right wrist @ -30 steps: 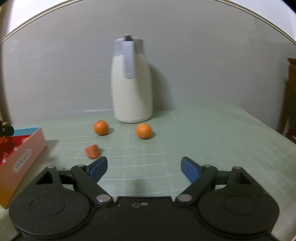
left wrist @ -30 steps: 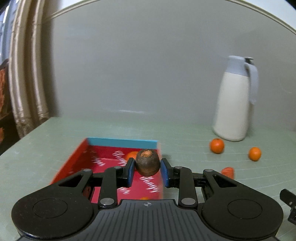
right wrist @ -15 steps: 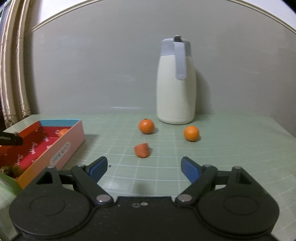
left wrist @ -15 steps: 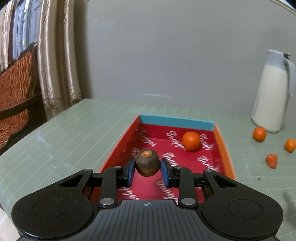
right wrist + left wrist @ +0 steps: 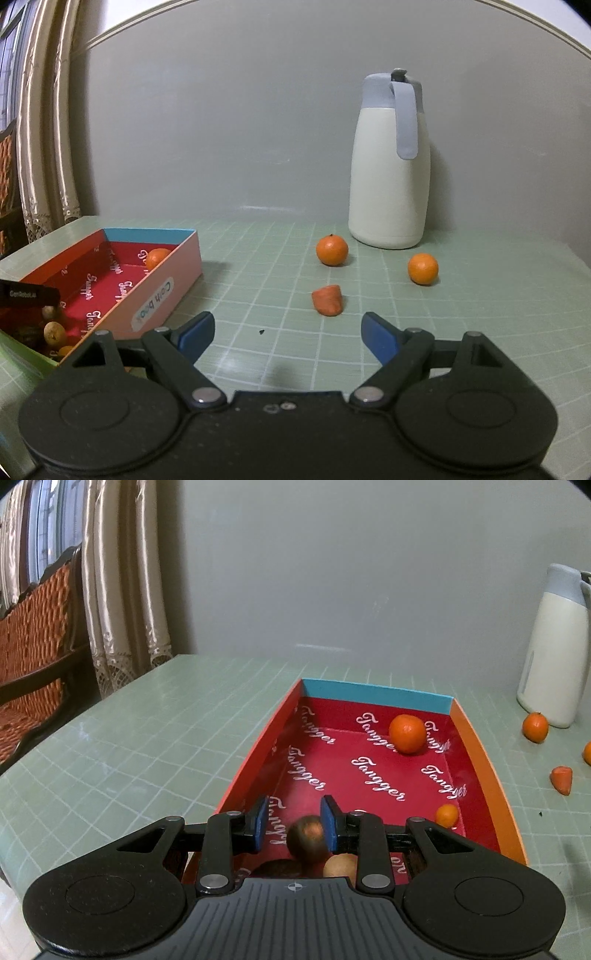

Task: Organize fruits
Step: 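Carry the brown fruit over the red box and open the left gripper, then lower the right tool onto the orange-red fruit piece and close the right gripper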

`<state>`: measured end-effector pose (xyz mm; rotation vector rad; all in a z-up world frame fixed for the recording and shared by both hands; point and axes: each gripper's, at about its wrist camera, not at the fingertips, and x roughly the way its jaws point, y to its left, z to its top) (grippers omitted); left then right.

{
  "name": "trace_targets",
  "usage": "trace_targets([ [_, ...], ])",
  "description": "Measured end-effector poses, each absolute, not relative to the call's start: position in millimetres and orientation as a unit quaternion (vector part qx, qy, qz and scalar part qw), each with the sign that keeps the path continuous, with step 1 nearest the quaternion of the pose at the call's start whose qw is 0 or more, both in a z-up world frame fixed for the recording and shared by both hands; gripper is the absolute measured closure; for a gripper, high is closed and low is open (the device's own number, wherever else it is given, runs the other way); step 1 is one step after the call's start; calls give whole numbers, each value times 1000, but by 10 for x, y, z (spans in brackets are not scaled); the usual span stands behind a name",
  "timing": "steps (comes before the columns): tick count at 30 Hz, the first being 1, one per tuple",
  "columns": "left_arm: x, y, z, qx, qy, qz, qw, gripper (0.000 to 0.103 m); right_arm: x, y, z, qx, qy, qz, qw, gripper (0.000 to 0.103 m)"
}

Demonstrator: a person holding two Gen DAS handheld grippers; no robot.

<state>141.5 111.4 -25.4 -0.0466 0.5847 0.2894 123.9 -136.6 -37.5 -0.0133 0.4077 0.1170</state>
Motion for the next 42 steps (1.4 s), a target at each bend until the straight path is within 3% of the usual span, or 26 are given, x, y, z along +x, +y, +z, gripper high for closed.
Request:
trace_targets([
  [8, 1358, 1161, -233, -33, 276, 138, 951, 70, 1341, -1320, -417, -7, 215, 57, 975, 17],
  [17, 1193, 1121, -109, -25, 246, 125, 961, 44, 1454, -1270, -438, -11, 224, 58, 973, 17],
  [20, 1078, 1105, -41, -11, 222, 142, 965, 25, 1502, -1271, -453, -9, 229, 58, 972, 17],
  [25, 983, 1197, 30, -1, 196, 163, 967, 22, 1602, -1294, -459, -6, 235, 54, 970, 19],
  [42, 1006, 1601, -95, -39, 195, 225, 954, 19, 2317, -1498, -560, 4, 294, 25, 955, 40],
])
